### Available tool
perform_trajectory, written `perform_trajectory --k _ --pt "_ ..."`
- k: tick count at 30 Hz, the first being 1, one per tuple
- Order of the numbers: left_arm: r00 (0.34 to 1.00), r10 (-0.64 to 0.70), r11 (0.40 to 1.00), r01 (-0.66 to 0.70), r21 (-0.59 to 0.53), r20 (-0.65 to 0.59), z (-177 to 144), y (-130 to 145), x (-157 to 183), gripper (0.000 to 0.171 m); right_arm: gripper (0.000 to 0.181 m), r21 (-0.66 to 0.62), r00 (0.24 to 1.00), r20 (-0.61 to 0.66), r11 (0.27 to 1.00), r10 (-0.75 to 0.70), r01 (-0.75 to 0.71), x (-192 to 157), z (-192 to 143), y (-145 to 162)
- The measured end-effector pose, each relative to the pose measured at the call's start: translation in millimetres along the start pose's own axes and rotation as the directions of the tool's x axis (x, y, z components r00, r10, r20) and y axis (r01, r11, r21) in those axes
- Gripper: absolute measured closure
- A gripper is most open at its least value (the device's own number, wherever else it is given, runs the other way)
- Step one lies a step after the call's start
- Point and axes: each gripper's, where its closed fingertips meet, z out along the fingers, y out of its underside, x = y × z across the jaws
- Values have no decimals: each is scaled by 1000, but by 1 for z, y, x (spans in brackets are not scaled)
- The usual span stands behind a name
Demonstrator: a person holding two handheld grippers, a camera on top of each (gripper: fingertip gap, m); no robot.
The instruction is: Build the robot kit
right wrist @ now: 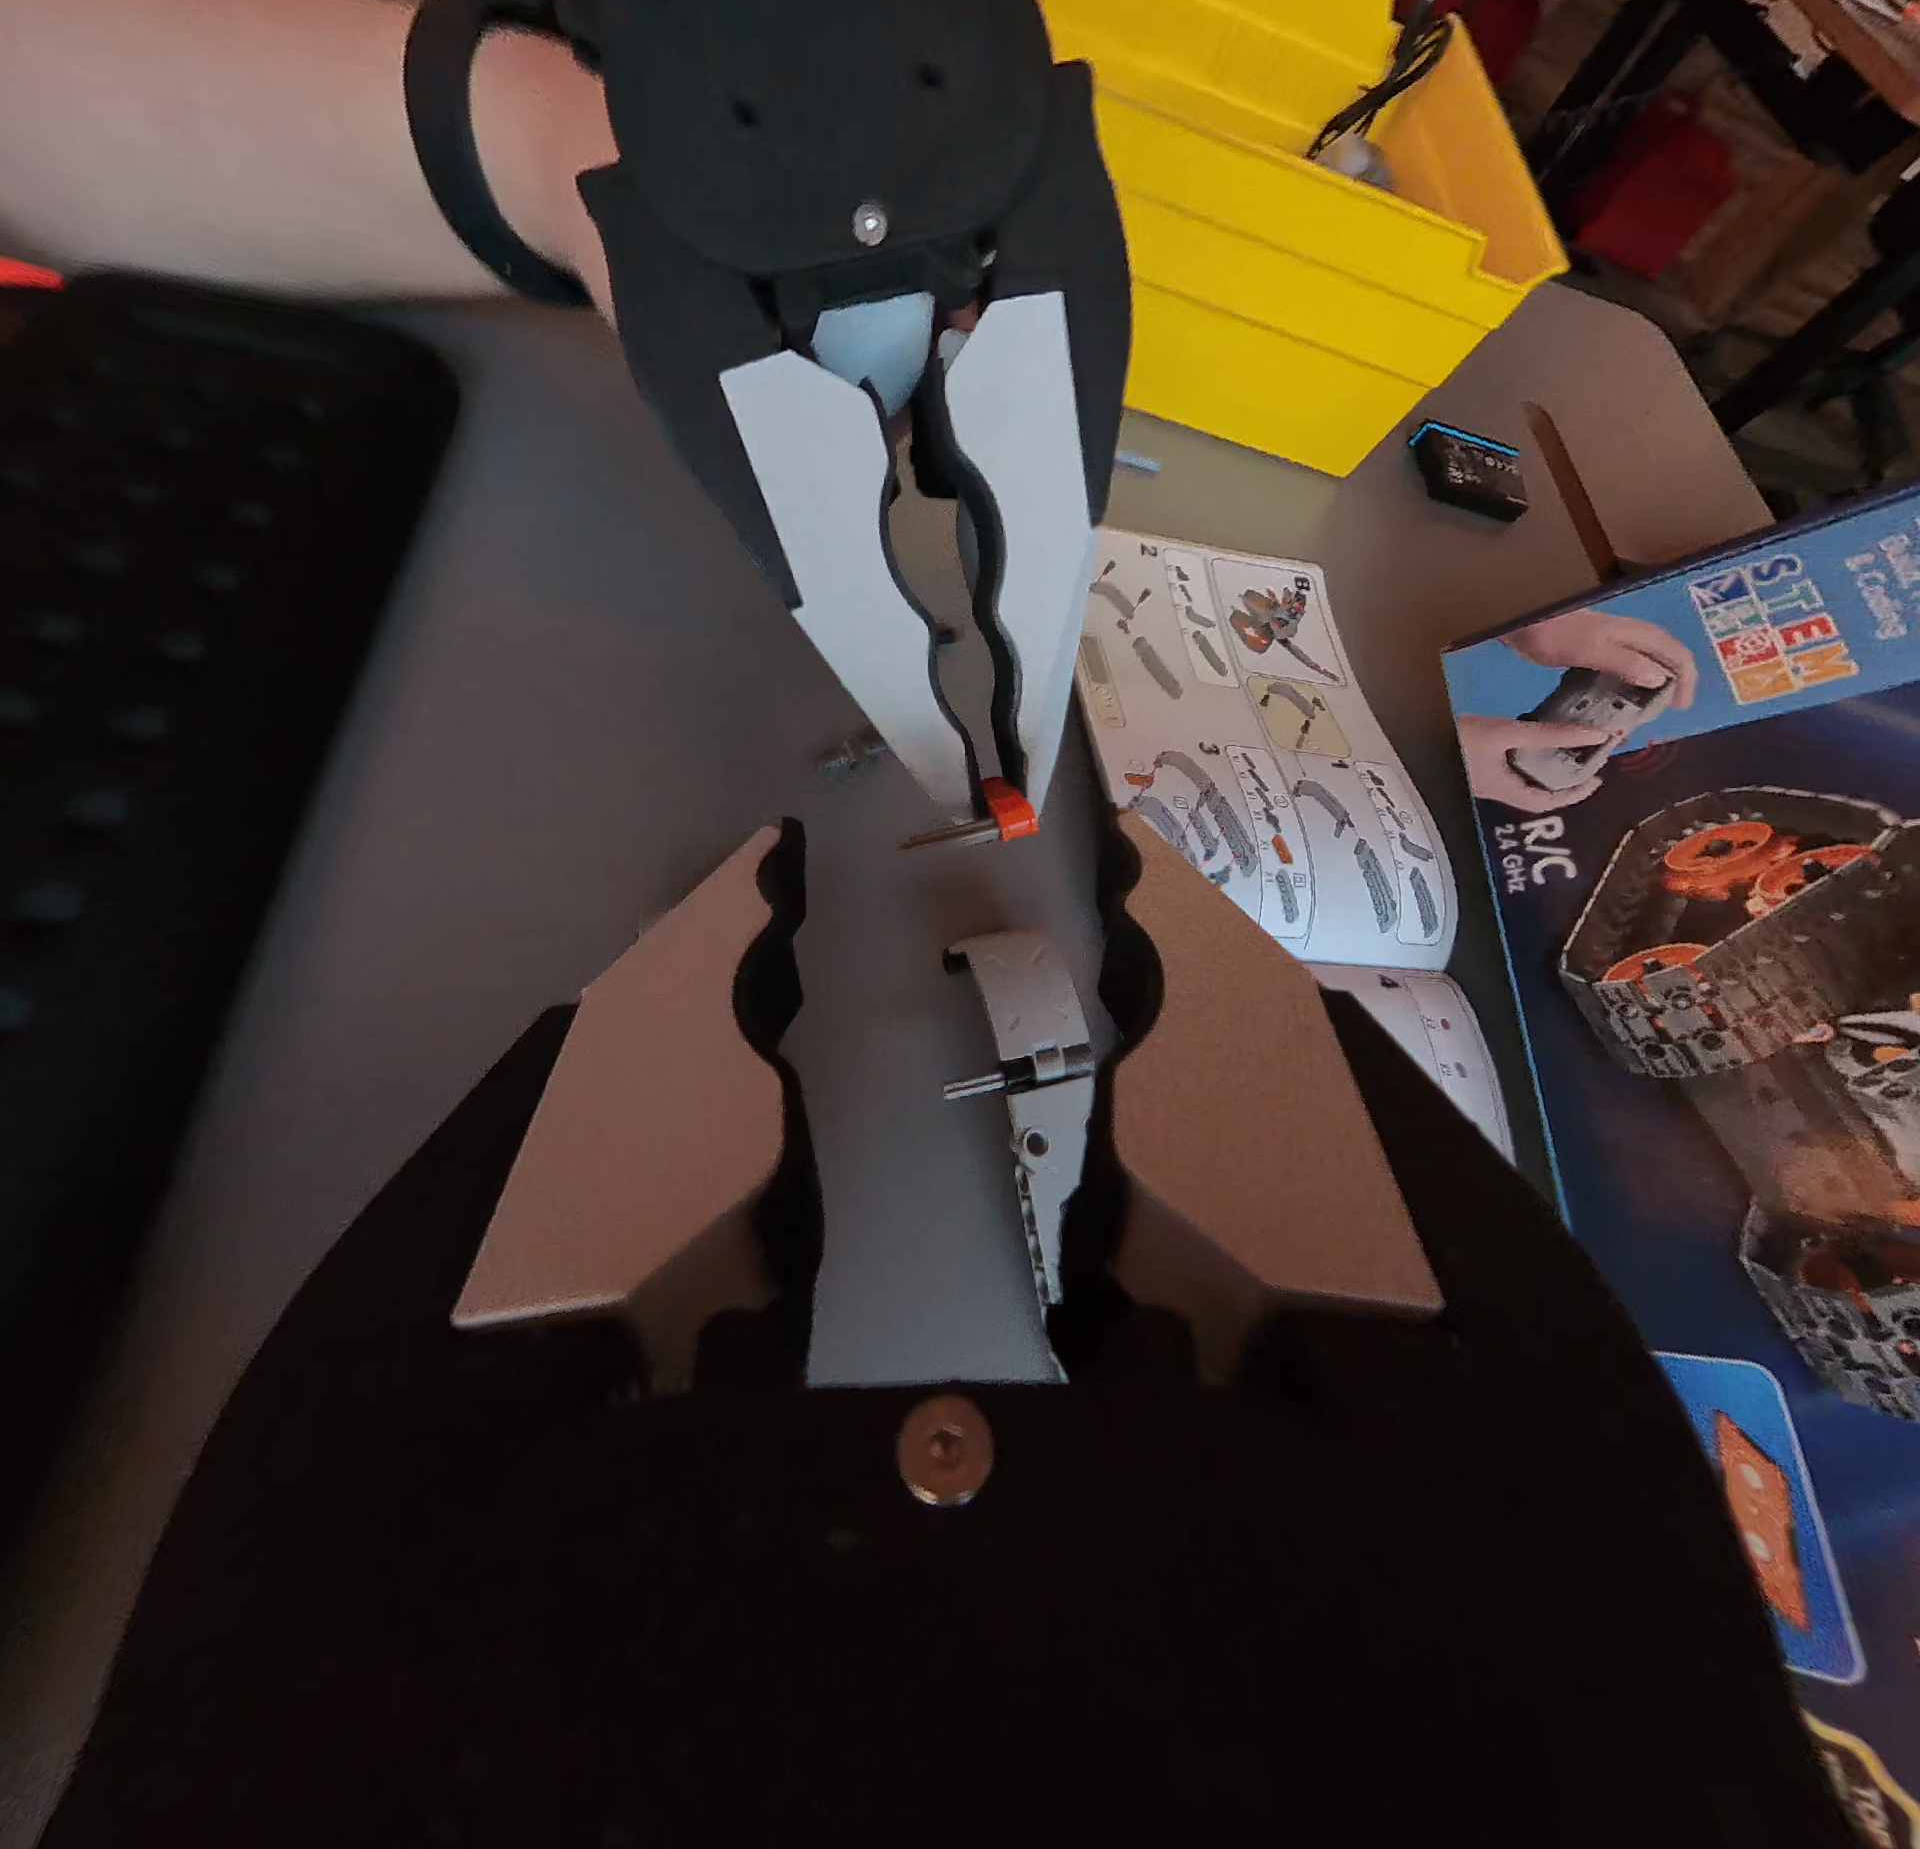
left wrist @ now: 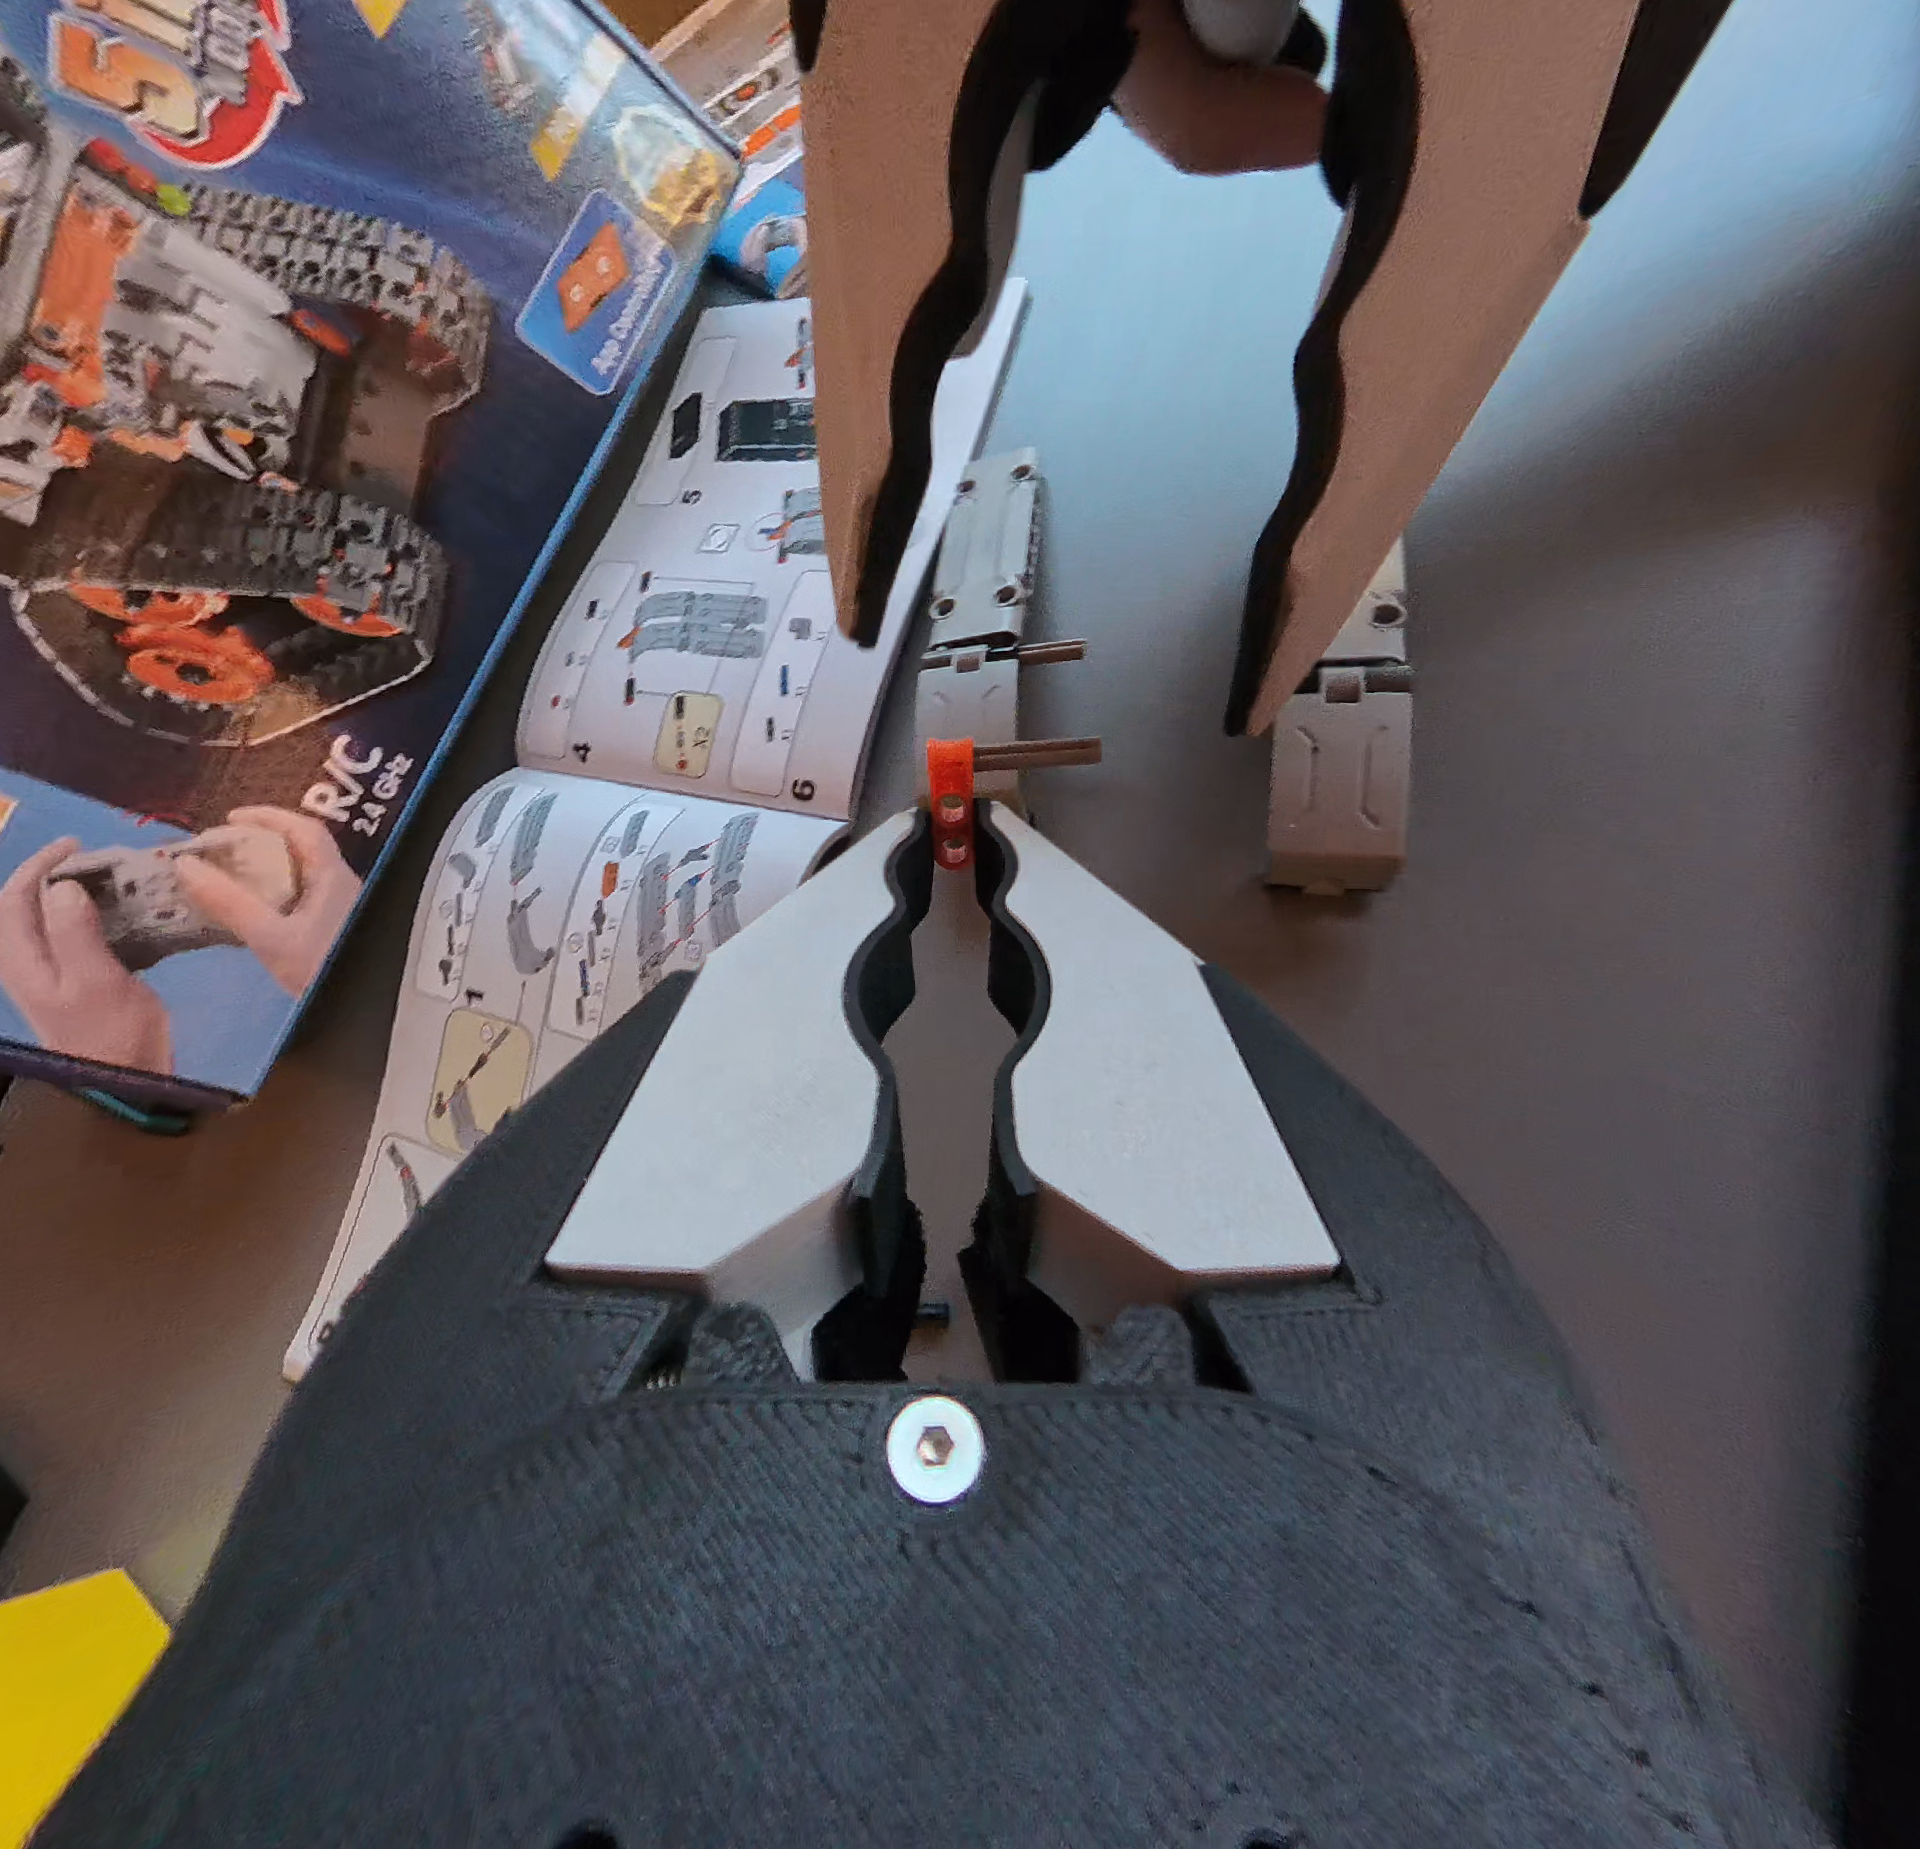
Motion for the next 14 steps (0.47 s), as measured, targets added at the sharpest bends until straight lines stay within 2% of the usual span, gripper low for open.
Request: perform_trajectory --k 6,9,14 --pt "999 25 1000 -24 21 -46 1 -4 10 166 129 -99 993 -10 988 -117 116 -7 8 11" --pt "998 13 999 -11 42 -64 -2 -8 12 166 143 -89 993 -9 989 -119 117 -8 8 10" --pt "998 27 999 -25 38 -58 -1 -8 13 166 148 -75 997 -2 995 -71 71 -7 6 8"
